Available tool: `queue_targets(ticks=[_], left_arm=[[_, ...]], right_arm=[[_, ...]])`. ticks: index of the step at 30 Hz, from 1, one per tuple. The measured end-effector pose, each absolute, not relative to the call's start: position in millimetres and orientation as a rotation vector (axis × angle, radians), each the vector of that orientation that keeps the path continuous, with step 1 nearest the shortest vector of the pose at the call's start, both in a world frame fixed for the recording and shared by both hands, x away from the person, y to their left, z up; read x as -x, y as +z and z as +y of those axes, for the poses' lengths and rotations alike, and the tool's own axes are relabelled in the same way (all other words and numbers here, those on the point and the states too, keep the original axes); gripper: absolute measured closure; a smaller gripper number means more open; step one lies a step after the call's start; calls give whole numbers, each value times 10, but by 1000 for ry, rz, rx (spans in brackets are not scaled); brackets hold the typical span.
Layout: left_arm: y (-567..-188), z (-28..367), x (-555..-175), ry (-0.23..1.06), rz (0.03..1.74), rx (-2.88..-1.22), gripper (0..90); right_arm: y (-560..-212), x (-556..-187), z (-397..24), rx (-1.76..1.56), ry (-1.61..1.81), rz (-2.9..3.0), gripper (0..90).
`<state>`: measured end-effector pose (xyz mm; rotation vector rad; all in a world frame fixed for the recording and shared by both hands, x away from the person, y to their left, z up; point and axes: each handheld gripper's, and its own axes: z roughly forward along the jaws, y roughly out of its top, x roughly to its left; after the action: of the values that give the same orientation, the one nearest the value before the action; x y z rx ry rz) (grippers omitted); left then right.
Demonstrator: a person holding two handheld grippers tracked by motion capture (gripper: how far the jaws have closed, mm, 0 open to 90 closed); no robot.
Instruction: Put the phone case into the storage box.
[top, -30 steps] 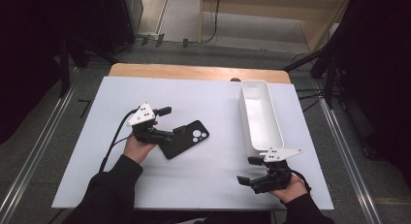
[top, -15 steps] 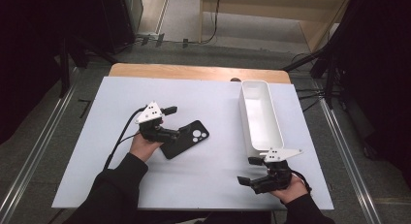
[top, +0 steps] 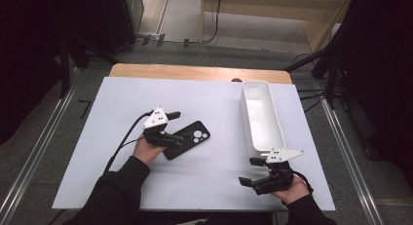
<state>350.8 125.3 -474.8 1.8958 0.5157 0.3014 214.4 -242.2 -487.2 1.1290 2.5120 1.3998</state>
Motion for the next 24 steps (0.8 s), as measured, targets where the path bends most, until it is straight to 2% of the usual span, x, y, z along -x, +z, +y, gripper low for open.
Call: queue_targets(ticks=[24], left_arm=[[-5042,1282,-3513,281,554,-1969,116]], right_arm=[[-4869,-2157,-2414,-1115,1405,2520,123]])
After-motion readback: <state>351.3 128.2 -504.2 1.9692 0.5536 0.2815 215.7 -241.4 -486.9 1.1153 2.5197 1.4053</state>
